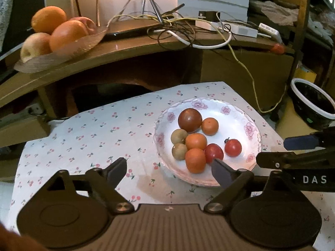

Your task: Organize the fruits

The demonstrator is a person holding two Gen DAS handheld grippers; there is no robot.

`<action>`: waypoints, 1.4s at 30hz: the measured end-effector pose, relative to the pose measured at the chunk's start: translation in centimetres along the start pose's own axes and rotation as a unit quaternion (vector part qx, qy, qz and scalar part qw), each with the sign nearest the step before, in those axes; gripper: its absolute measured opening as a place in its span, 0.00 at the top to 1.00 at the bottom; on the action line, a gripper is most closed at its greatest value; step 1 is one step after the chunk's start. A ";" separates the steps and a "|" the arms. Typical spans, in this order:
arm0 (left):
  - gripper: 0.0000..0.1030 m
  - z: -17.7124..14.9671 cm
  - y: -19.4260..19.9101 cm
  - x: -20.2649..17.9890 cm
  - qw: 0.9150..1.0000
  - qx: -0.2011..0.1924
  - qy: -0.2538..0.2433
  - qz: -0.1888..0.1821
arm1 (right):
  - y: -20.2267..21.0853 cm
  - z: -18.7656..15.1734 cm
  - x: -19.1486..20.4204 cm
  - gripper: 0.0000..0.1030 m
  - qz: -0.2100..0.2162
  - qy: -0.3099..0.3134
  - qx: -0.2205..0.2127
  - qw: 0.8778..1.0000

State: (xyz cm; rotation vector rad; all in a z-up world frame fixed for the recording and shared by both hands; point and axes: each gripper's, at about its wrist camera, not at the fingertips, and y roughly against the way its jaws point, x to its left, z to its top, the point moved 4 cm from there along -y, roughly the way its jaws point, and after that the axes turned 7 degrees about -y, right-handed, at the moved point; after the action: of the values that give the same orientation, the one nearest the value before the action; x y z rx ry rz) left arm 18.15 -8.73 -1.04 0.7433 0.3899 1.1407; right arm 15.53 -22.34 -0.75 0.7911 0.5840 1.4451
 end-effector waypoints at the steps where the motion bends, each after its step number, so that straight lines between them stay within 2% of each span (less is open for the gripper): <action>1: 0.05 -0.1 0.3 -0.1 1.000 0.000 0.000 0.003 | 0.3 -0.2 0.0 0.42 0.000 -0.002 -0.001 1.000; 4: 0.01 -0.7 1.2 -0.4 1.000 -0.001 -0.005 0.021 | 1.2 -0.9 0.1 0.41 0.002 -0.008 -0.002 1.000; 12: 0.01 -1.6 2.8 -1.2 0.999 0.002 -0.005 0.042 | 2.6 -3.0 0.3 0.40 -0.002 -0.017 0.001 1.000; 21: 0.01 -2.5 4.1 -2.0 0.999 0.003 -0.015 0.046 | 4.0 -4.6 0.2 0.40 0.000 -0.031 0.001 1.000; 42: 0.02 -3.8 5.6 -2.3 0.999 0.010 0.009 0.041 | 5.3 -5.9 0.3 0.40 0.000 -0.038 -0.002 0.999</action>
State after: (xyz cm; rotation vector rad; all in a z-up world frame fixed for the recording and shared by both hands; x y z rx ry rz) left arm 11.09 -8.40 0.07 0.7739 0.3893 1.2219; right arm 7.67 -21.59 -0.34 0.8399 0.5235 1.4085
